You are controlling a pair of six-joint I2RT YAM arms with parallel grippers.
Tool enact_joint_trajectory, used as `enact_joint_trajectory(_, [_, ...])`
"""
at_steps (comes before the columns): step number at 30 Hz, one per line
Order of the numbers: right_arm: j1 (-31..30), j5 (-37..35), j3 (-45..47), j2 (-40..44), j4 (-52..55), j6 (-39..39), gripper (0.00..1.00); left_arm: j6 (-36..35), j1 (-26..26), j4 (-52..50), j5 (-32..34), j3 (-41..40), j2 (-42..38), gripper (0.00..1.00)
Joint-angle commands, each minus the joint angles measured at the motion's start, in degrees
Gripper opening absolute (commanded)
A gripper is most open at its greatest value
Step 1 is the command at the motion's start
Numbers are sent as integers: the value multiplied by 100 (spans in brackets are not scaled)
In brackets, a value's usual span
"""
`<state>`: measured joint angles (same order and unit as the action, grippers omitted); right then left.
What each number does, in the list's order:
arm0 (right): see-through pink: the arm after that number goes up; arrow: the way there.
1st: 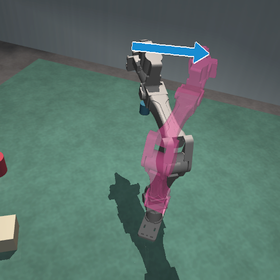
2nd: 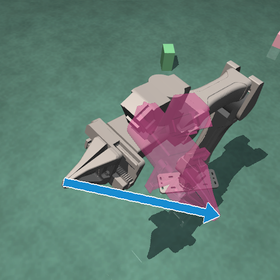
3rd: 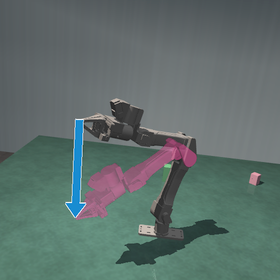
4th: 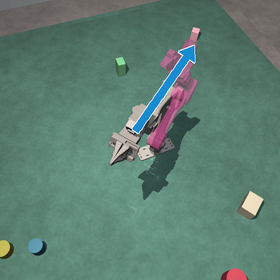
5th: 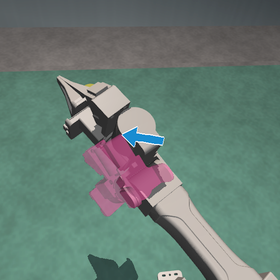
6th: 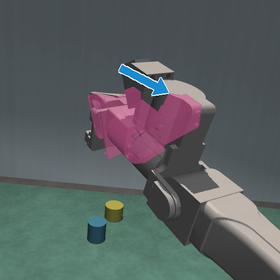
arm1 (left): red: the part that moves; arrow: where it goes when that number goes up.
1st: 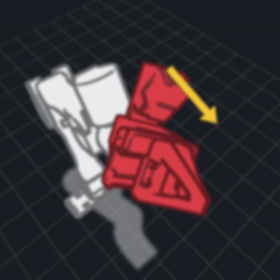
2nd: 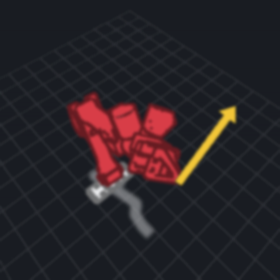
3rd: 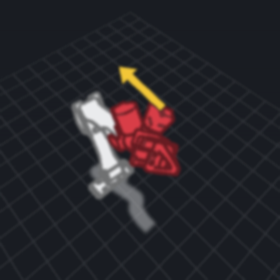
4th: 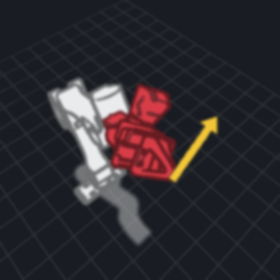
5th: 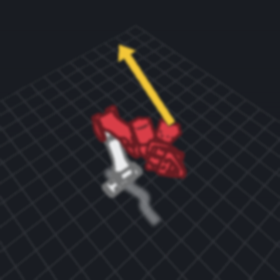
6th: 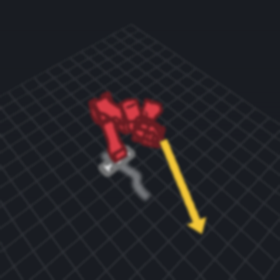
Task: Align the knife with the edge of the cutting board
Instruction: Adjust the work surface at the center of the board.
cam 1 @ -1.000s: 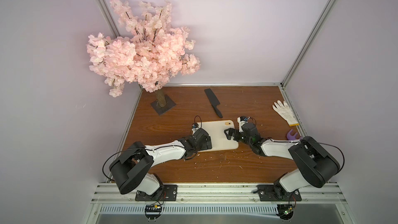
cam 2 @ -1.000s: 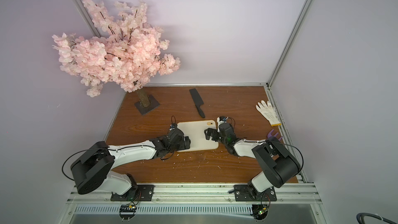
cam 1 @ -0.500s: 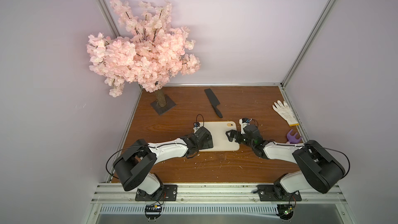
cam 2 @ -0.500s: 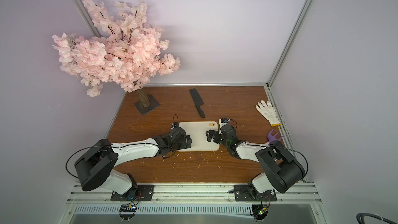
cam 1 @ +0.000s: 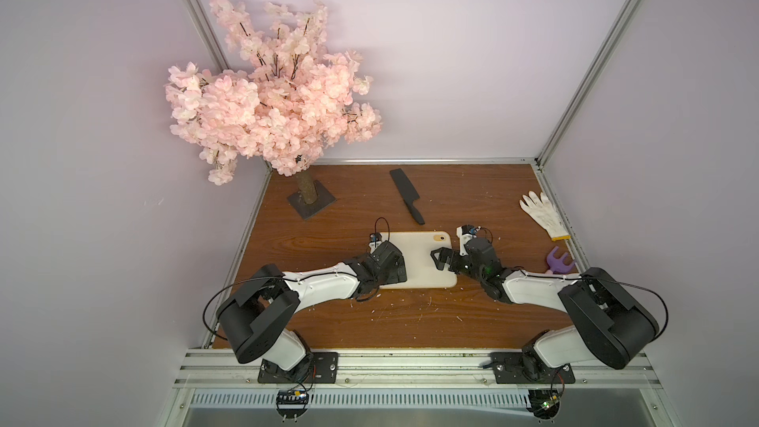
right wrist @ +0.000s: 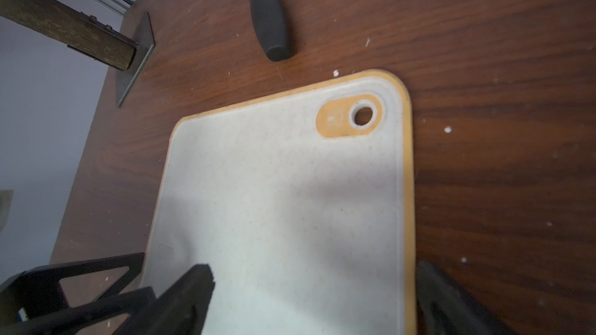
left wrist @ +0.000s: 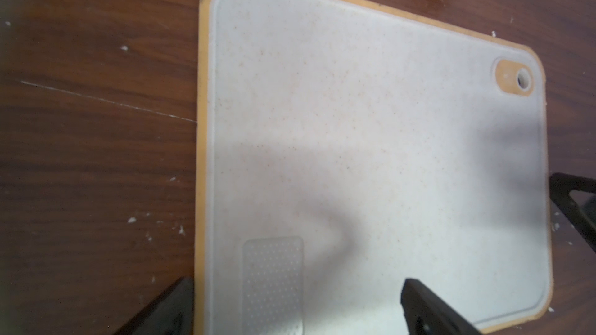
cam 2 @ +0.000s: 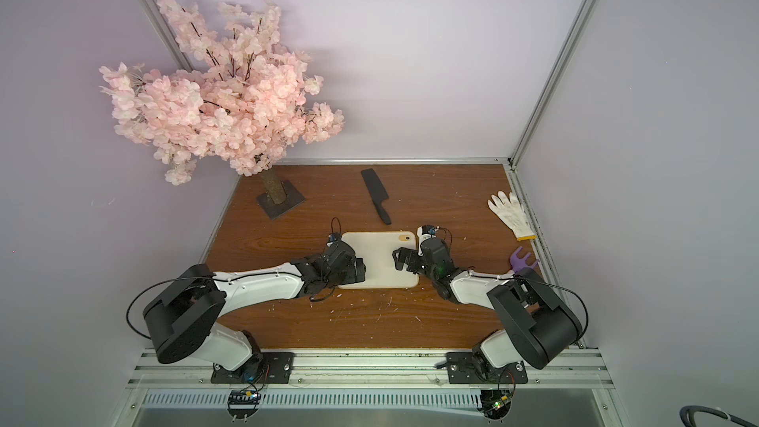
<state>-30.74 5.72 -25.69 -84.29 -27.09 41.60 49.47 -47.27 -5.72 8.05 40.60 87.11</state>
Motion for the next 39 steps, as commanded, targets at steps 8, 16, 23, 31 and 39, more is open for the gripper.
enact_joint_trajectory(8, [-239,824,12,26,631,252,99,132,-230,-15,-927,164,217,100])
enact_joint_trajectory(16, [-237,783,-6,67,679,252,100,101,-228,-109,-845,211,201,100])
enact_joint_trajectory(23, [-235,745,3,169,726,285,100,99,-222,-135,-833,232,216,100])
enact_joint_trajectory(31, [-237,708,-83,147,793,233,99,89,-224,-167,-822,279,197,100])
enact_joint_trajectory(39, [-209,560,-494,19,1218,-19,100,25,-219,-334,-739,413,149,100])
